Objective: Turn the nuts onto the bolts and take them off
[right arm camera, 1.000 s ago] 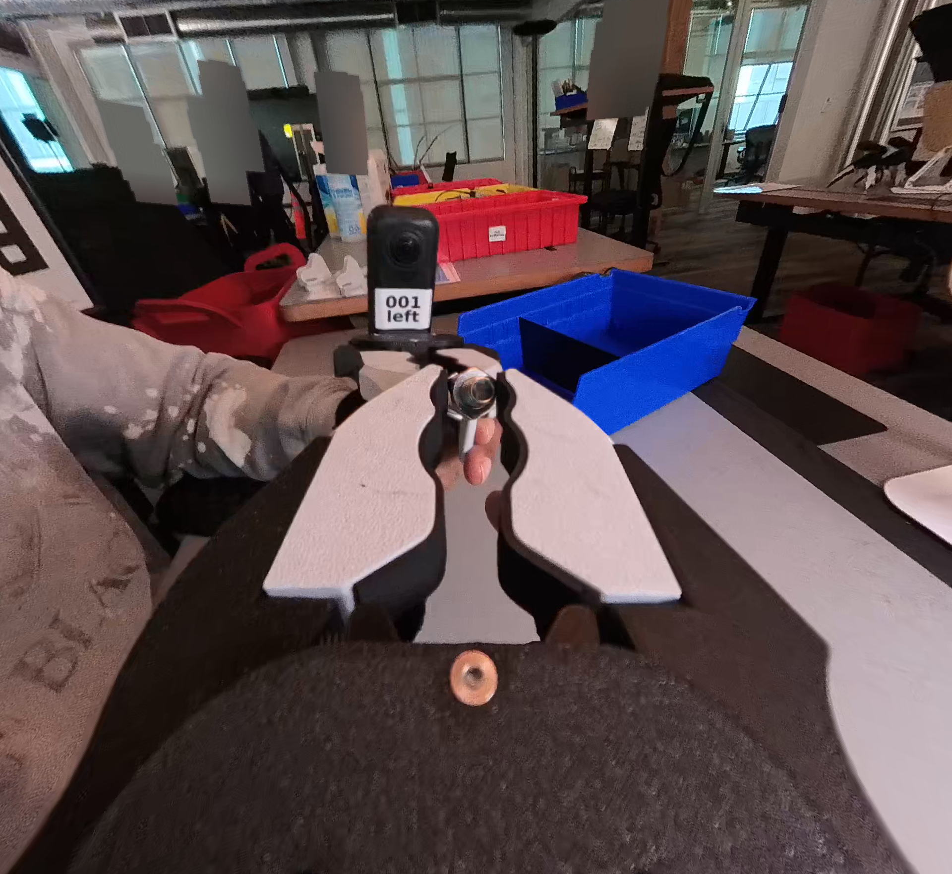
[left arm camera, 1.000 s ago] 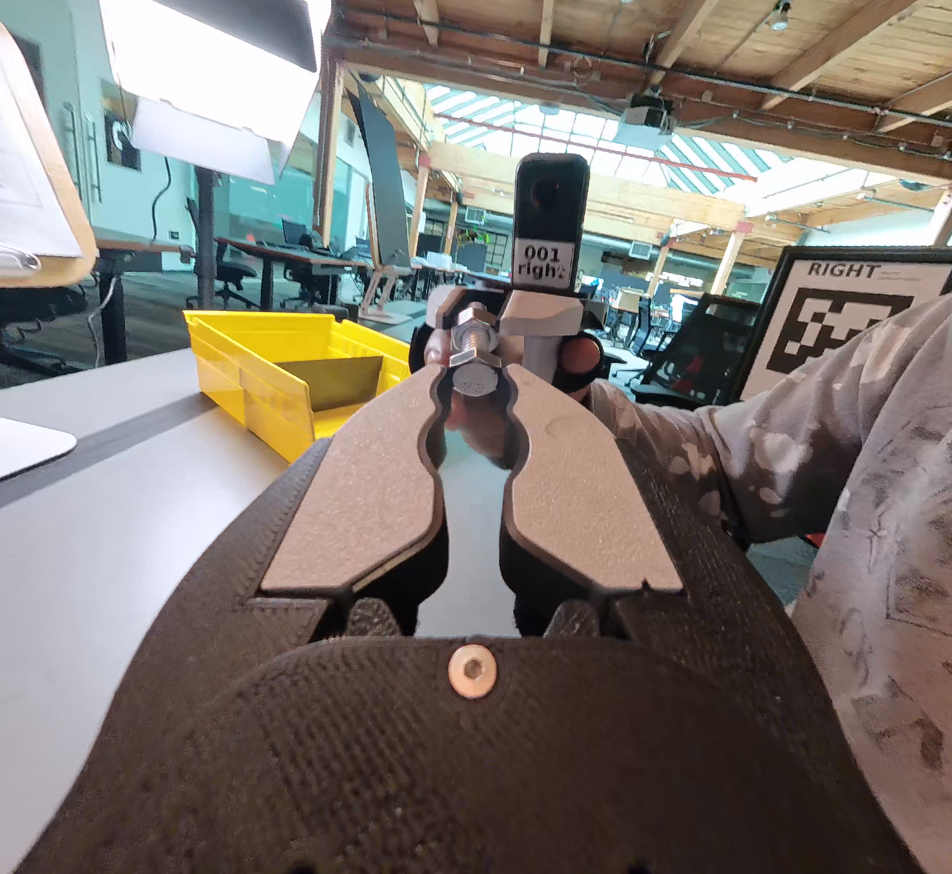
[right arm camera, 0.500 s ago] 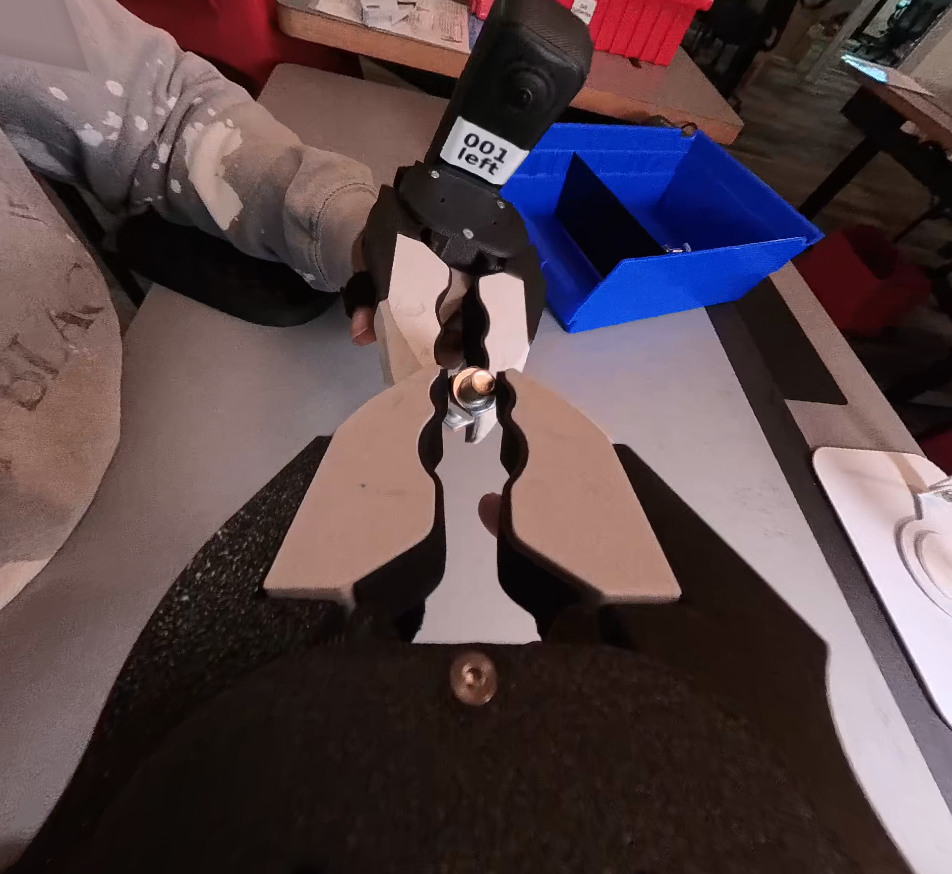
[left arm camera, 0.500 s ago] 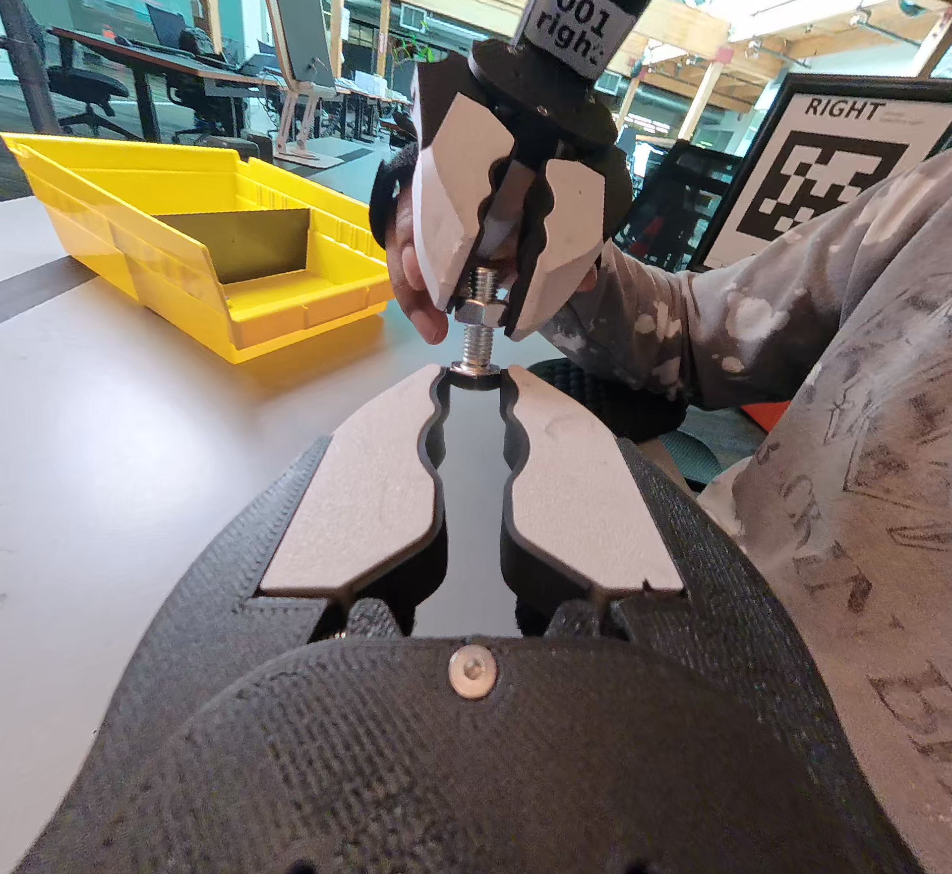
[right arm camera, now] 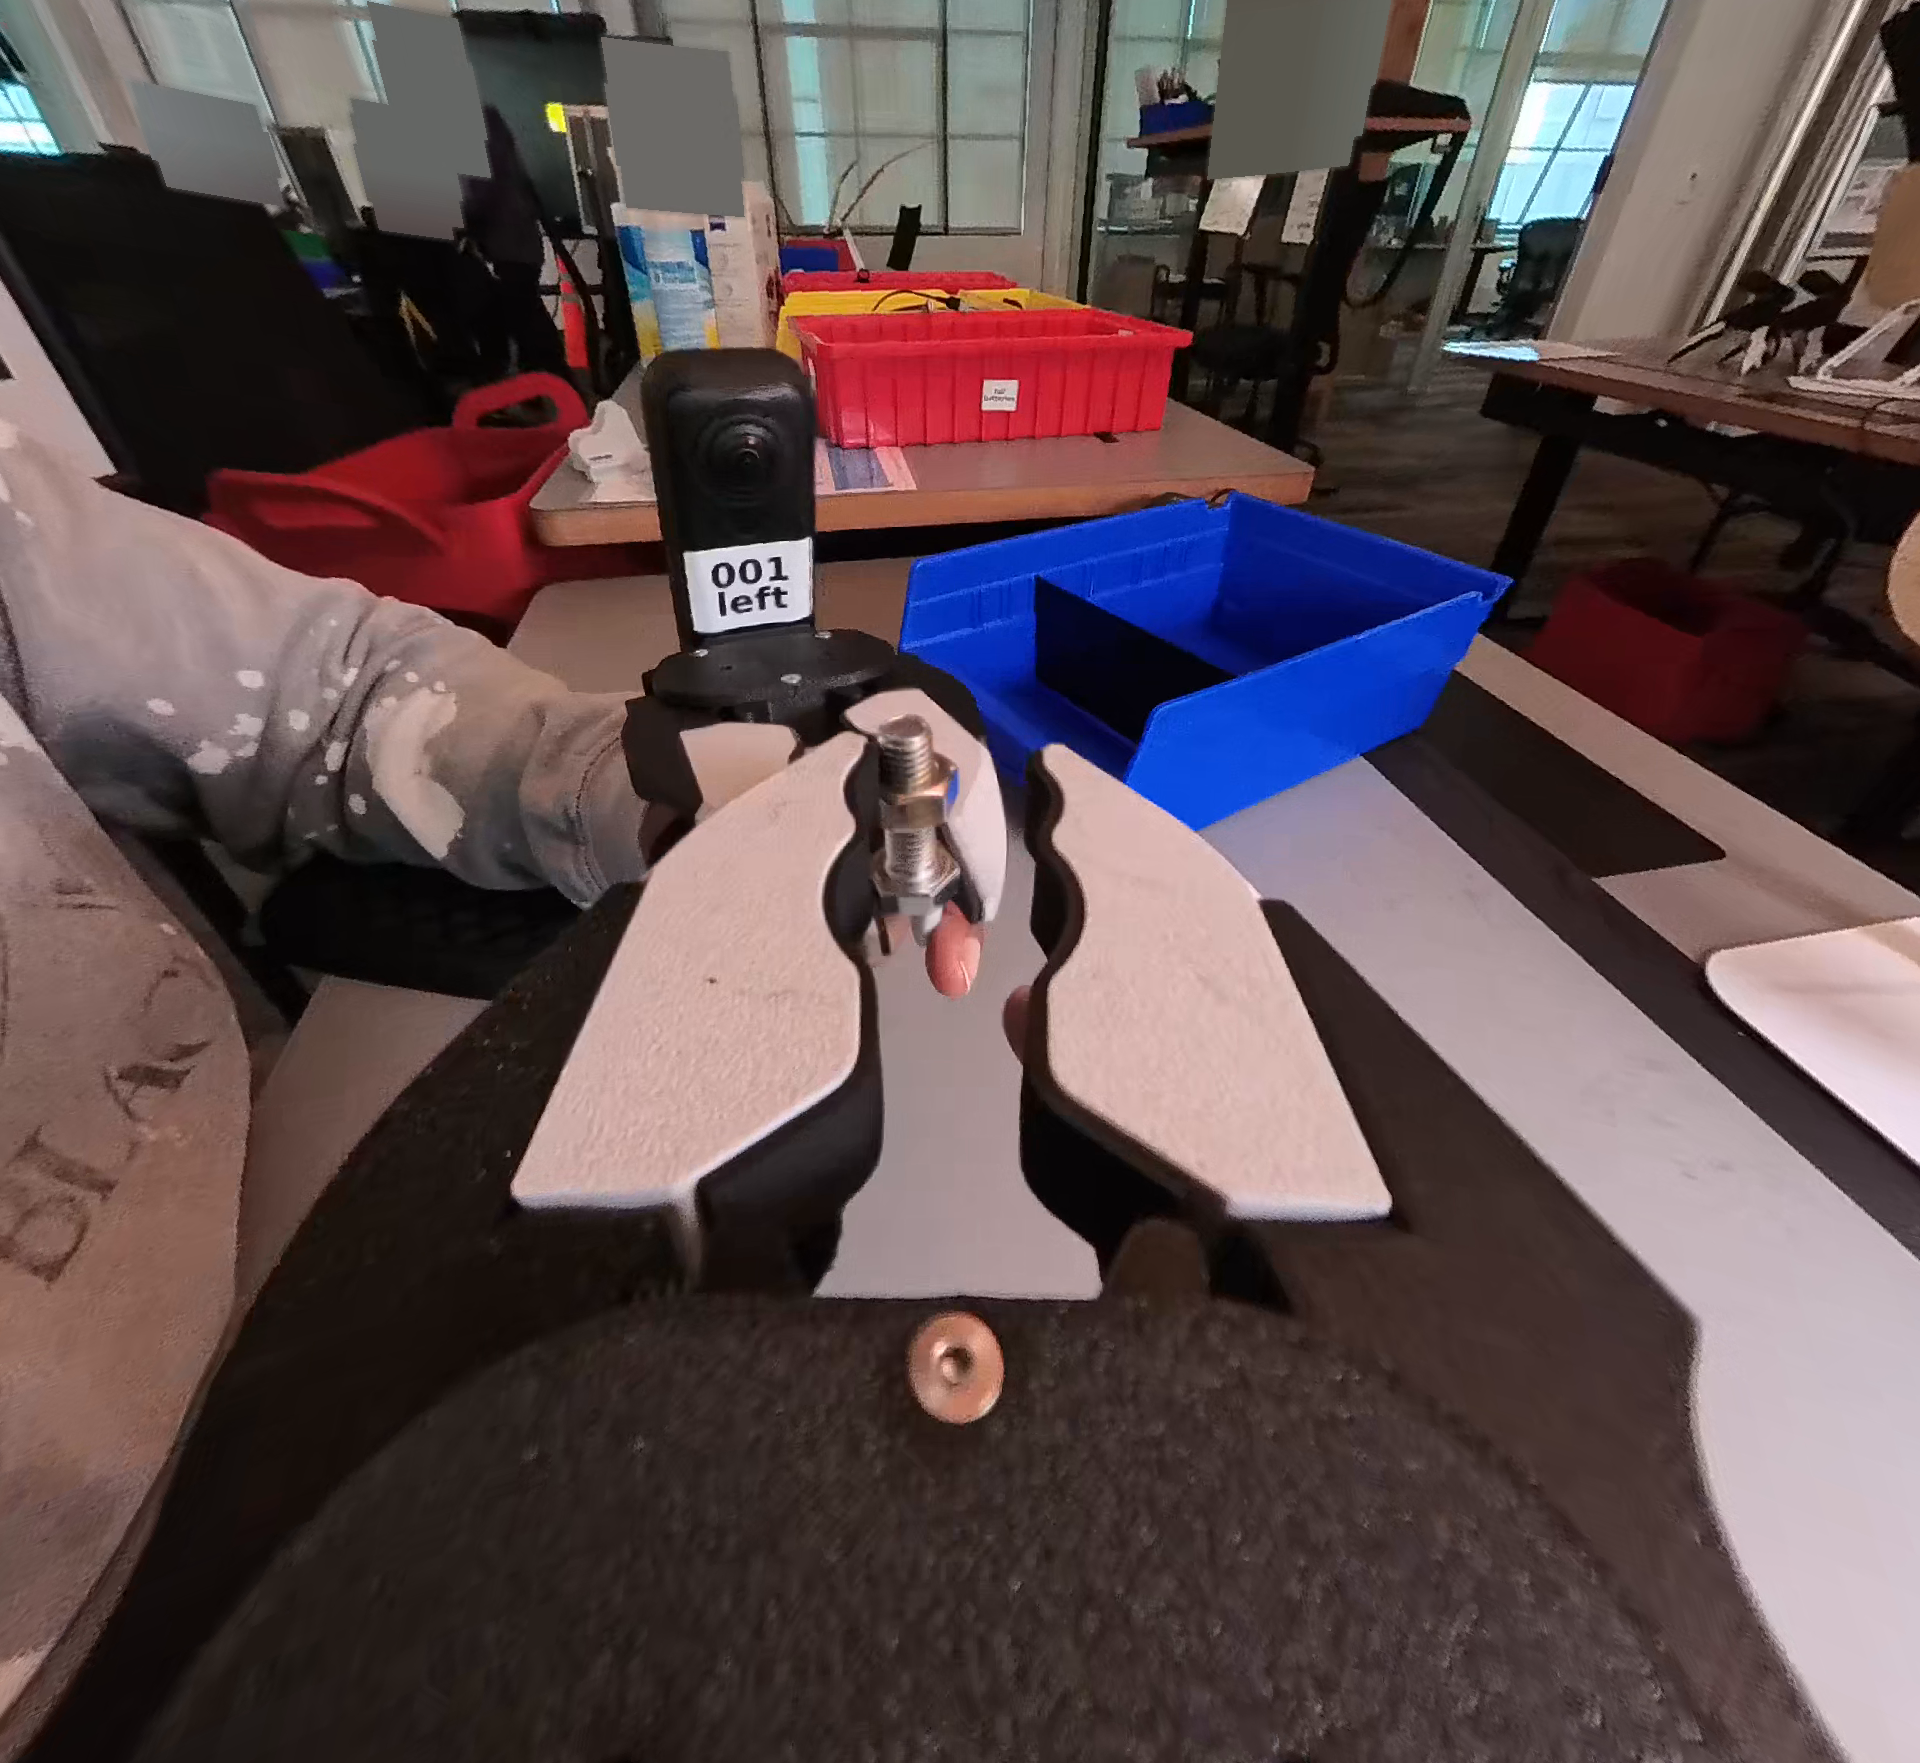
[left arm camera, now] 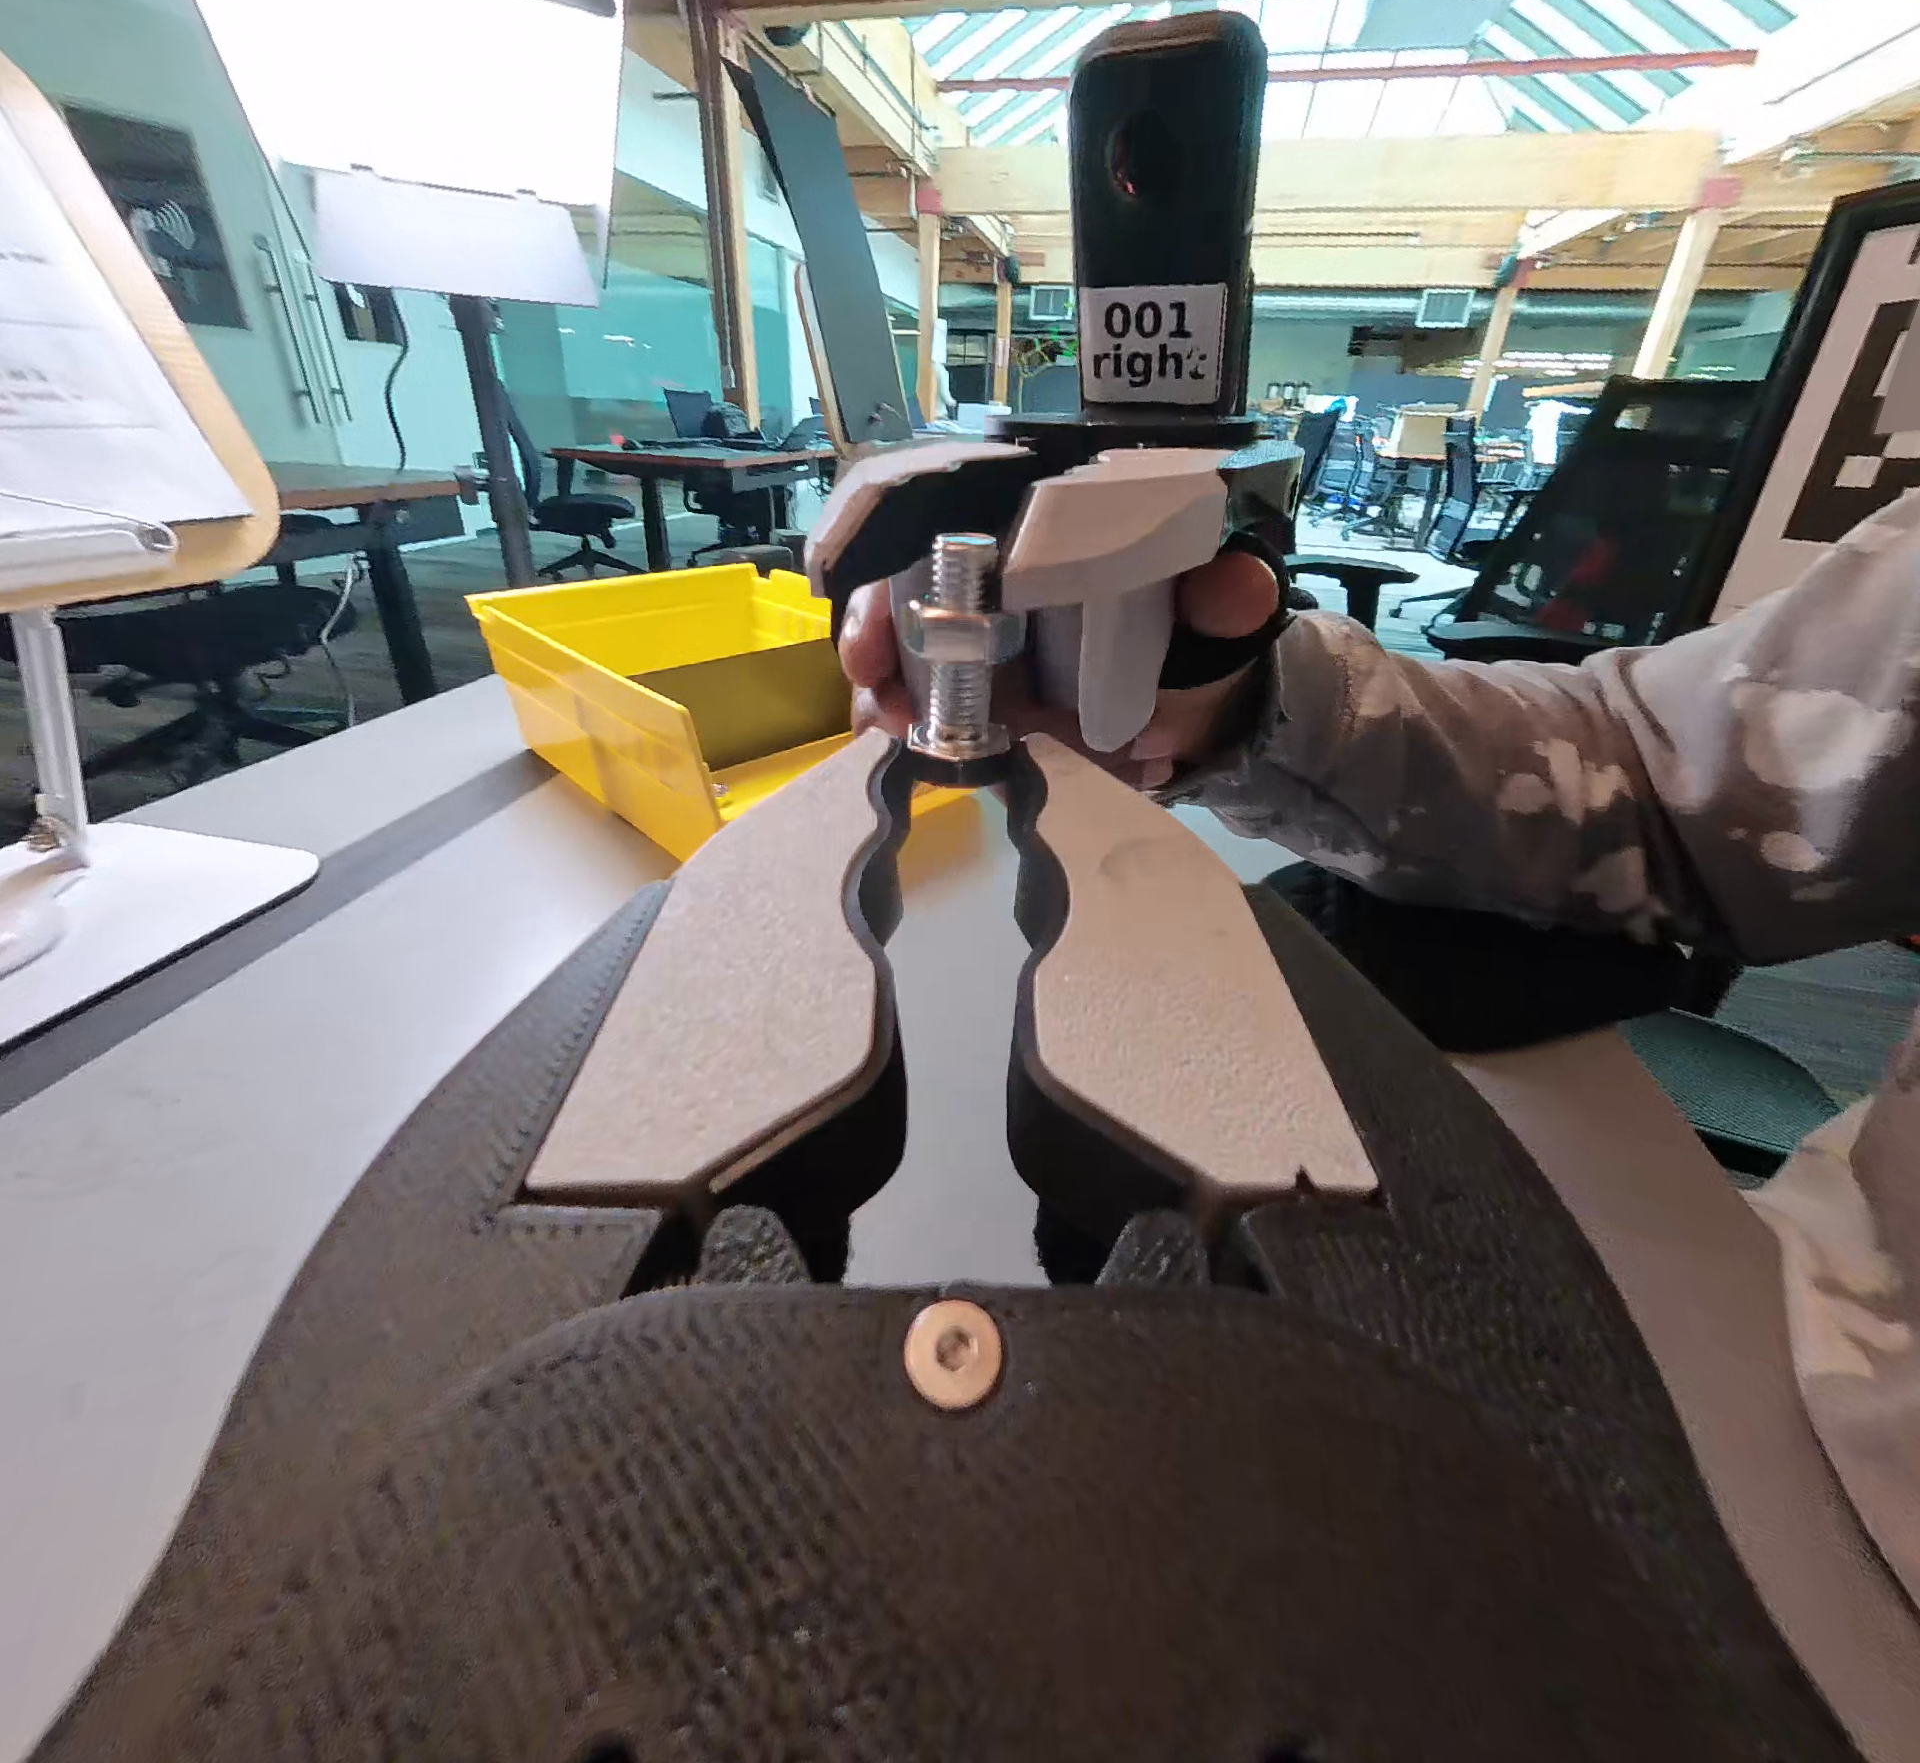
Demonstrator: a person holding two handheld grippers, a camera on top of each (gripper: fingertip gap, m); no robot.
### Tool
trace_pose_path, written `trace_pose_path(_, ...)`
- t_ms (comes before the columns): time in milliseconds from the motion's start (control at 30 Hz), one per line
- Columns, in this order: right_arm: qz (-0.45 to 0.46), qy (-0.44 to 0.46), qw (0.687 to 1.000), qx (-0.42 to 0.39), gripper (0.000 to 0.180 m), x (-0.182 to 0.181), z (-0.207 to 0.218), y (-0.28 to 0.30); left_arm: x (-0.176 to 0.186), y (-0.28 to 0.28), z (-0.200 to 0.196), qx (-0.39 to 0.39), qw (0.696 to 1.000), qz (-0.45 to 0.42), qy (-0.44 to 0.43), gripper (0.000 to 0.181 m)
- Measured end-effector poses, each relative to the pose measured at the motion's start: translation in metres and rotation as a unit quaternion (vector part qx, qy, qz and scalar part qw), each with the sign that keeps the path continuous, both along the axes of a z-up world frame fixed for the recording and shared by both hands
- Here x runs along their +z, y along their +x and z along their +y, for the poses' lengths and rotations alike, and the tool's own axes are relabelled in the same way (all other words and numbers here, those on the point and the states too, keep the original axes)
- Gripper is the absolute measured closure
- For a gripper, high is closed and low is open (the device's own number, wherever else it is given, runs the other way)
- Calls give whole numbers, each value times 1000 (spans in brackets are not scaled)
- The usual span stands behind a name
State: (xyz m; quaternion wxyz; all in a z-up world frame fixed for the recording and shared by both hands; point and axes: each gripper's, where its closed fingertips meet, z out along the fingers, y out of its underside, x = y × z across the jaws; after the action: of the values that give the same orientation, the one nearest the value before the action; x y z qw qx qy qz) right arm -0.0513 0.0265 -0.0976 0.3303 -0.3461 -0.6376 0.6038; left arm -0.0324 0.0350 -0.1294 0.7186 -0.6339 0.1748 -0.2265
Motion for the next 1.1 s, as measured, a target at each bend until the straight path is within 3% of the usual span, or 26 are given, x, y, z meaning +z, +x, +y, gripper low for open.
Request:
trace_pose_path(200, 14, -14, 1000, -20, 163, 8, 11, 2, 12, -14, -2, 11, 999, -36, 18, 162)
trace_pose_path(300, 4, -30, 1000, -1, 153, 3, -1, -1, 11, -13, -1, 8, 999, -43, 13, 162)
trace_pose_path(433, -2, -41, 999, -7, 161, 1, -1, -6, 9, -10, -1, -2, 999, -42, 6, 162)
trace_pose_path(700, -36, 100, 994, 13, 161, -20, -10, 1, -16, 12, 1, -64, 996, -20, -63, 162)
trace_pose_path(900, -21, 43, 998, 49, 159, -9, -13, 8, -5, 13, -6, -63, 998, -6, -19, 163)
trace_pose_path(967, -15, 6, 999, 50, 146, -1, -4, 9, 2, 11, -8, -59, 998, -7, 1, 162)
trace_pose_path(1033, -9, -41, 999, -16, 169, 6, 28, 1, 11, 5, -12, -57, 998, -24, 20, 163)
trace_pose_path(1100, -8, -70, 997, -39, 170, 7, 43, -1, 14, -1, -11, -43, 998, -27, 22, 163)
